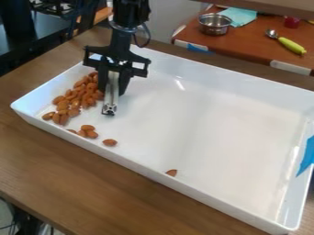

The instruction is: Sweep into pile

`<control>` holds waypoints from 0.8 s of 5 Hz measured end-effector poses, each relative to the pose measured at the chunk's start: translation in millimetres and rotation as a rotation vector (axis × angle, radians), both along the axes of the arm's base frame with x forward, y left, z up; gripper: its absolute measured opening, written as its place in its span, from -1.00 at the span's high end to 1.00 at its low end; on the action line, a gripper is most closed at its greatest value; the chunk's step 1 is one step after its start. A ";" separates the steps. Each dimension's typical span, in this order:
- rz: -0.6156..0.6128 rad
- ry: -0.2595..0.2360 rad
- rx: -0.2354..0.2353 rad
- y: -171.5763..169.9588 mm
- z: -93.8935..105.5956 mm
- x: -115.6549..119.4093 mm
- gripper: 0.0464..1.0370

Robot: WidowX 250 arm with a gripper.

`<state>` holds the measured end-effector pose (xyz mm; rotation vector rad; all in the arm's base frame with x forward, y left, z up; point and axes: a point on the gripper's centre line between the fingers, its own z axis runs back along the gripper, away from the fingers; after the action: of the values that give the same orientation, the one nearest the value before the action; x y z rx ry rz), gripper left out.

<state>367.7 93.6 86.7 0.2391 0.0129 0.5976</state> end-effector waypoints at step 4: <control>-0.329 -0.160 -0.429 -179.4 60.3 -31.7 0.33</control>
<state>335.9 -85.8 147.0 -0.2214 -0.0512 0.2737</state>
